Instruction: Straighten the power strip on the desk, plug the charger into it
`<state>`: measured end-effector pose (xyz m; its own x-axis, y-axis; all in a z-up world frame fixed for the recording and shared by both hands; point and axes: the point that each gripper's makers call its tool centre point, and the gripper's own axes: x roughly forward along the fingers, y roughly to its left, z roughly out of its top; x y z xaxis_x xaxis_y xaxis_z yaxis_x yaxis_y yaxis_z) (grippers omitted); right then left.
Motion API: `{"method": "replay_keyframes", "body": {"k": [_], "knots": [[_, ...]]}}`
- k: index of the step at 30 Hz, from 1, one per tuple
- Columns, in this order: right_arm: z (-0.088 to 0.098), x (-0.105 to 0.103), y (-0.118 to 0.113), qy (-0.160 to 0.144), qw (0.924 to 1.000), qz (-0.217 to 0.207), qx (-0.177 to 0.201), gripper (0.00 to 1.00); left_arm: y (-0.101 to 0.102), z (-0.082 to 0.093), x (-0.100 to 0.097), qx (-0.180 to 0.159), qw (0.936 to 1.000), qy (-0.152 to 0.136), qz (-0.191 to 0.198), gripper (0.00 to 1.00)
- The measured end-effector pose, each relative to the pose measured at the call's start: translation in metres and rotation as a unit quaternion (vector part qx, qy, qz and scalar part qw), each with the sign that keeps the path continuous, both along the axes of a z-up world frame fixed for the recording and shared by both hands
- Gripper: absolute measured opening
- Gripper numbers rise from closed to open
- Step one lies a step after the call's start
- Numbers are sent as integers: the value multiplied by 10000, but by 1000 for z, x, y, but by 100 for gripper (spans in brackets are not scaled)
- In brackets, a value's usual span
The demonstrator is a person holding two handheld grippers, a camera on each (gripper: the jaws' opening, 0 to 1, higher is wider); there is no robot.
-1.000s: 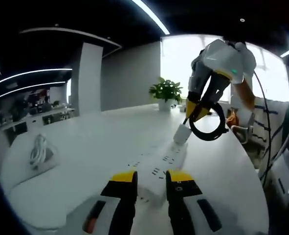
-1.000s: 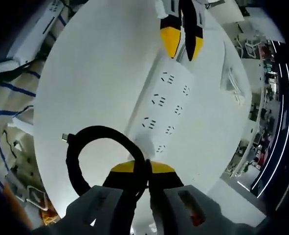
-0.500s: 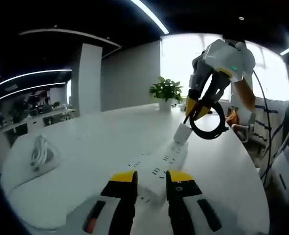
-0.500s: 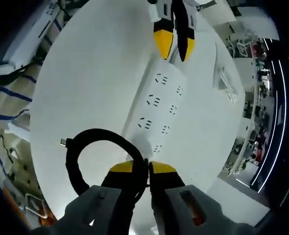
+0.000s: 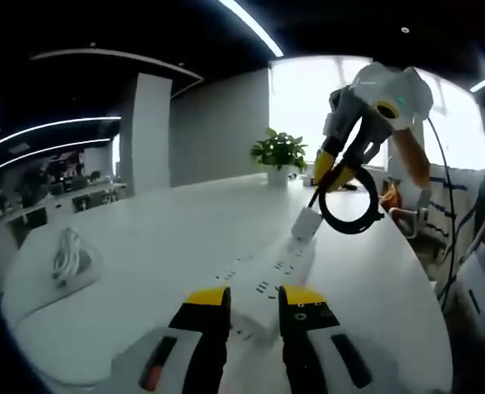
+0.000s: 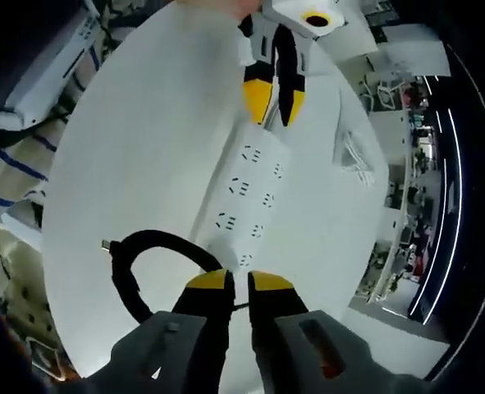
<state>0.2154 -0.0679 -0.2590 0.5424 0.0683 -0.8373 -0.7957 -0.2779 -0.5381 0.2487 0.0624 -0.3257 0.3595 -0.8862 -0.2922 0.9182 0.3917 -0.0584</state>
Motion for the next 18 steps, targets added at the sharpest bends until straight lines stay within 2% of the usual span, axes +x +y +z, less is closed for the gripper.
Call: {"method": "replay_keyframes", "body": {"k": [5, 8, 10, 12, 15, 16, 18], "knots": [[24, 3, -1, -393, 9976, 105, 561, 8, 0, 3, 0, -25, 10000, -19, -9, 23], [40, 1, -10, -422, 9944, -20, 969, 7, 0, 3, 0, -24, 10000, -29, -10, 23], [47, -3, -14, -491, 9911, 91, 1238, 7, 0, 4, 0, -30, 10000, -36, -14, 23], [54, -4, -23, -586, 9862, -14, 1545, 8, 0, 4, 0, -40, 10000, -36, -18, 23], [60, -4, -42, -736, 9809, -122, 1797, 9, 0, 4, 1, -36, 10000, -45, -13, 23], [60, -4, -47, -749, 9803, -140, 1820, 9, 0, 4, 1, -35, 10000, -42, -12, 23], [59, -5, -63, -766, 9739, -363, 2104, 9, 0, 2, 2, -25, 10000, -23, 0, 23]]}}
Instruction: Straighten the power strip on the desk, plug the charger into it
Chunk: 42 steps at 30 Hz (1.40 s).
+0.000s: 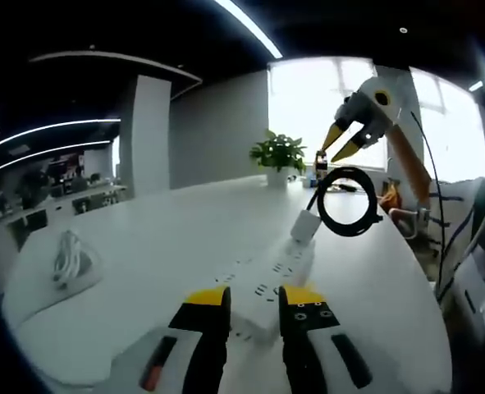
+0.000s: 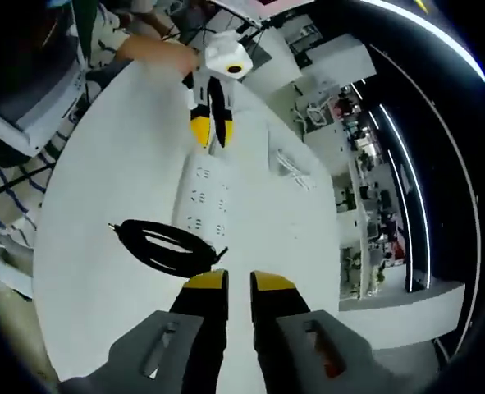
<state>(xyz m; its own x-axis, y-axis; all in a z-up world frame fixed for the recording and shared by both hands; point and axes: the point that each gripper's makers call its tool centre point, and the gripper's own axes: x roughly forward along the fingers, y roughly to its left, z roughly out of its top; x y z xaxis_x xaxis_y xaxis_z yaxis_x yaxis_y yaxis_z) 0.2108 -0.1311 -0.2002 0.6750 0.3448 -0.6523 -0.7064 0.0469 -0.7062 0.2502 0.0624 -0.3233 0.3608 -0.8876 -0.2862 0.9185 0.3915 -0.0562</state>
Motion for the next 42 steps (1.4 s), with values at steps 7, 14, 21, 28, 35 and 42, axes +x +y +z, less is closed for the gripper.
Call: {"method": "replay_keyframes", "body": {"k": [7, 14, 21, 28, 35, 42], "knots": [[-26, -9, -18, 2, 9955, -175, 928, 12, -1, -3, -2, 31, 10000, 1, -11, 23], [-79, 0, -12, 452, 9908, -190, 1263, 20, 1, -4, 0, 65, 10000, -13, 36, 23], [-94, 6, 14, 921, 9859, 75, 1397, 24, 4, -4, 2, 80, 9999, -18, 75, 23], [-99, 8, 27, 1201, 9822, 228, 1429, 25, 4, 0, 0, 30, 10000, -50, 58, 23], [-102, 12, 38, 1285, 9835, 394, 1210, 25, 2, 2, -2, 21, 10000, -78, 21, 23], [-110, 15, 44, 1303, 9873, 480, 766, 24, 1, 2, -3, 13, 10000, -83, 13, 23]]}}
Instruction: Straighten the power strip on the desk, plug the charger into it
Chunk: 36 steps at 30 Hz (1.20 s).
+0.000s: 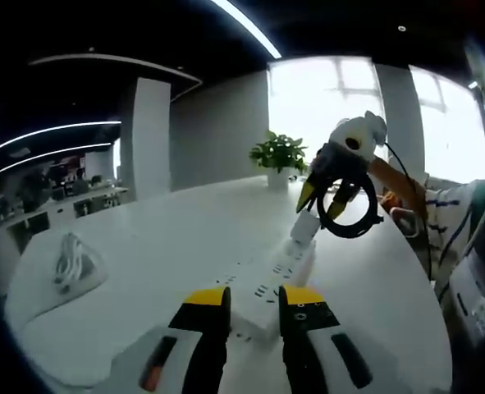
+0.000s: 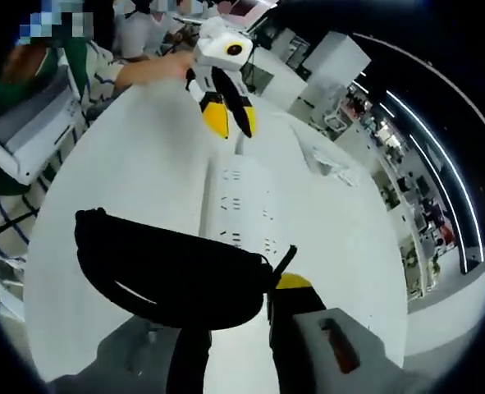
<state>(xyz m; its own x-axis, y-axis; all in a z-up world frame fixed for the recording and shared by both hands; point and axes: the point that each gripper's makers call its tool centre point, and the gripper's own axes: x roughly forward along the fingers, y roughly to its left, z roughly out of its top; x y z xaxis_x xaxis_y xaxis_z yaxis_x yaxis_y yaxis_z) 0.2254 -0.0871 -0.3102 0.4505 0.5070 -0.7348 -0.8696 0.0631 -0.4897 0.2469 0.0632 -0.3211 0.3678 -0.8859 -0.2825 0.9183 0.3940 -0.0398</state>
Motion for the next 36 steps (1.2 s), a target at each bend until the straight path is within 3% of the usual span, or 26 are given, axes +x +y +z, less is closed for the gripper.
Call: {"method": "replay_keyframes", "body": {"k": [10, 12, 21, 30, 36], "knots": [[-5, -2, 6, 289, 9956, 62, -888, 24, -3, -1, -4, 14, 10000, -18, -42, 23], [-7, -1, 5, 498, 9930, -137, -1058, 24, -4, -2, -4, 24, 10000, -3, -48, 23], [-9, 5, 3, 969, 9801, -303, -1705, 23, -5, -1, -7, 34, 9999, -36, -98, 23], [-9, 13, -2, 1621, 9709, -468, -1702, 23, -6, -4, -8, 54, 9999, 2, -120, 23], [-9, 14, -7, 1863, 9699, -390, -1517, 22, -6, -4, -8, 87, 9999, -2, -124, 23]]}}
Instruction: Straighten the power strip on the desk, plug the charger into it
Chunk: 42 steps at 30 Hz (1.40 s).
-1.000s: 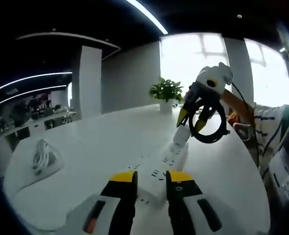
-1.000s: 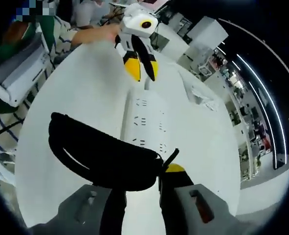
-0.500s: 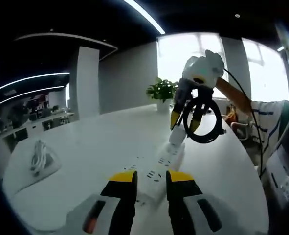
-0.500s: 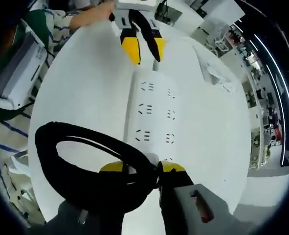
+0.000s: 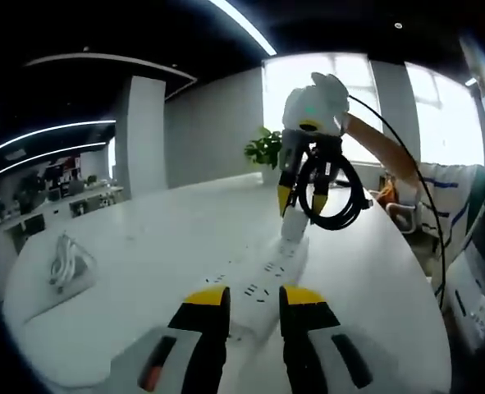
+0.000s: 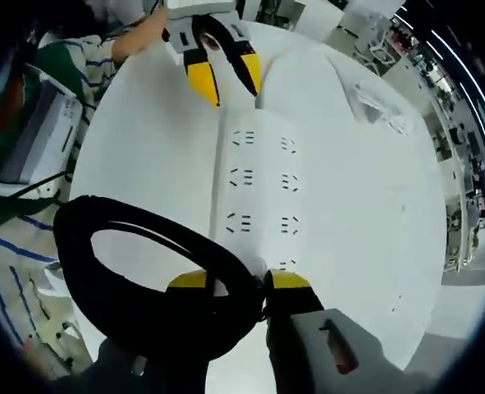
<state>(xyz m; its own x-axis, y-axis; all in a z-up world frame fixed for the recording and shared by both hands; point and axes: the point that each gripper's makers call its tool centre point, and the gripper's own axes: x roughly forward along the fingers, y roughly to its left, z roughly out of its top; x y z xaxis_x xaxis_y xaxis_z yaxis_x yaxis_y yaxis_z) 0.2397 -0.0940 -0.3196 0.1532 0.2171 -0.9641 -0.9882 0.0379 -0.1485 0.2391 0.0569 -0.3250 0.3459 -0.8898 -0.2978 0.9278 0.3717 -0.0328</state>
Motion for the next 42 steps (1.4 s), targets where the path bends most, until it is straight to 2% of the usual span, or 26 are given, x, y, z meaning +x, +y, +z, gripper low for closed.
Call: {"method": "replay_keyframes", "body": {"k": [7, 12, 15, 20, 22, 23, 27, 29, 30, 32, 33, 34, 35, 36, 37, 42], "knots": [[1, 4, -3, 373, 9983, -138, 419, 22, 1, 3, 1, -68, 10000, 2, 43, 23], [-1, 4, -2, 528, 9984, -177, 9, 22, -1, 4, -1, -77, 10000, -2, 13, 23], [-1, 5, -5, 569, 9983, -130, -18, 22, -1, 3, -1, -65, 10000, -2, 10, 23], [1, 4, -9, 462, 9951, 74, 869, 22, 0, 3, 1, -69, 10000, -4, 49, 23], [2, 3, -11, 440, 9910, 15, 1264, 22, -1, 3, 1, -73, 10000, 3, 45, 23], [2, 3, -12, 432, 9901, 12, 1337, 22, -1, 3, 1, -69, 10000, 5, 47, 23], [-1, -1, -12, 382, 9920, 41, 1205, 23, 0, 3, 4, -84, 9999, 16, 101, 23], [-6, -3, -15, 368, 9952, 41, 911, 24, 1, 2, 5, -96, 9999, 34, 134, 23], [-6, -2, -15, 229, 9972, 161, 688, 24, 2, 2, 6, -96, 9998, 39, 150, 23], [-3, 5, -30, 124, 9989, 195, 402, 24, 3, 1, 7, -87, 9998, 47, 172, 23], [-4, 0, -12, 111, 9994, 186, 282, 24, 3, 0, 7, -78, 9998, 53, 174, 23], [-4, 0, -11, 125, 9994, 176, 272, 24, 2, -1, 7, -73, 9998, 59, 175, 23], [-15, -11, 2, 156, 9995, 156, 245, 24, 2, -1, 7, -70, 9998, 64, 173, 23], [-19, -14, 5, 173, 9995, 149, 233, 24, 2, -2, 6, -64, 9998, 75, 168, 23], [-13, -7, 2, 189, 9995, 157, 222, 24, 2, -3, 6, -56, 9998, 82, 162, 23], [-17, -7, 3, 461, 9980, 132, 412, 24, 1, -4, 4, -36, 9999, 86, 132, 23]]}}
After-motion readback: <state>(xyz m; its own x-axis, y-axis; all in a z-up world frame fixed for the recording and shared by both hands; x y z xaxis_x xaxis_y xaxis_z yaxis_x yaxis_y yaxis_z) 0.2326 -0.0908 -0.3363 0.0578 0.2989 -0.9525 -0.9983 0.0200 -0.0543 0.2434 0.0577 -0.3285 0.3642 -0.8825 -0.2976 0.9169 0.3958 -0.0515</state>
